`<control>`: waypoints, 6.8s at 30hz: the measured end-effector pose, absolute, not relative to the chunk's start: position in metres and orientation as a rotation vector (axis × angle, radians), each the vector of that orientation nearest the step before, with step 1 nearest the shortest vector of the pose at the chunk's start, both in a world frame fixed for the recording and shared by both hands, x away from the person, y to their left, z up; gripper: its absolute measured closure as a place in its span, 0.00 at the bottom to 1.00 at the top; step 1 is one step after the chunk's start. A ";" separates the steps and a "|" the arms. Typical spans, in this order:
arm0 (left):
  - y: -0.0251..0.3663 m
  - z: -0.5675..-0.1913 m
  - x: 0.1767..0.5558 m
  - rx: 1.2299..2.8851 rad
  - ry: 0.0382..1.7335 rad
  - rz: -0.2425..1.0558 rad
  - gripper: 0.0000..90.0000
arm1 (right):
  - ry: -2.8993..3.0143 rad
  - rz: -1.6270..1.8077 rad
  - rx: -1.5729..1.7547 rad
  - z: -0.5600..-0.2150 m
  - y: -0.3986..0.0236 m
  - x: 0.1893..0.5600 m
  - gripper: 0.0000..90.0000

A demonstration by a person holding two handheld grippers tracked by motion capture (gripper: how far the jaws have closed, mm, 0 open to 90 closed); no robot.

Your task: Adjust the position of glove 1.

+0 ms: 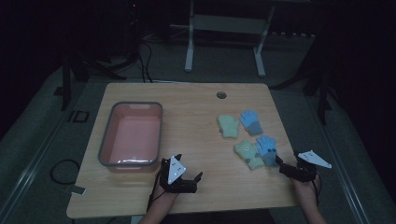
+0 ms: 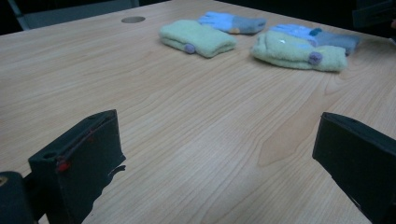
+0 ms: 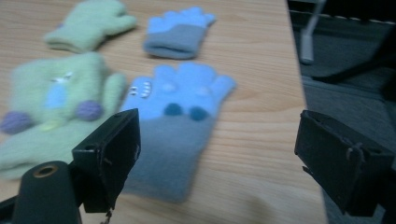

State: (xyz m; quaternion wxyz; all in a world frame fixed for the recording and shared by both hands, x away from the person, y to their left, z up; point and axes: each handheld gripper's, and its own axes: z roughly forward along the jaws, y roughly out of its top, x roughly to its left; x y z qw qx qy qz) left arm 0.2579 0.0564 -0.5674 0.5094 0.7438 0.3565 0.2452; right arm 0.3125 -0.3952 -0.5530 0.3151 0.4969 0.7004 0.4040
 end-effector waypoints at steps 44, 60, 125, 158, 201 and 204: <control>0.054 -0.567 0.257 1.821 0.833 0.584 0.02 | 2.218 0.736 1.481 -0.497 -0.389 0.324 0.40; 0.054 -0.567 0.257 1.826 0.830 0.582 0.02 | 2.204 0.761 1.414 -0.463 -0.376 0.353 0.41; 0.053 -0.567 0.256 1.844 0.794 0.561 0.02 | 2.442 0.723 1.191 -0.467 -0.207 0.460 0.53; 0.053 -0.567 0.256 1.855 0.785 0.541 0.02 | 2.476 0.568 1.338 -0.527 -0.188 0.499 0.81; 0.051 -0.567 0.256 1.867 0.785 0.557 0.02 | 2.359 1.042 1.289 -0.440 -0.179 0.345 0.95; 0.051 -0.567 0.255 1.865 0.785 0.557 0.02 | 2.353 1.033 1.318 -0.449 -0.176 0.332 0.95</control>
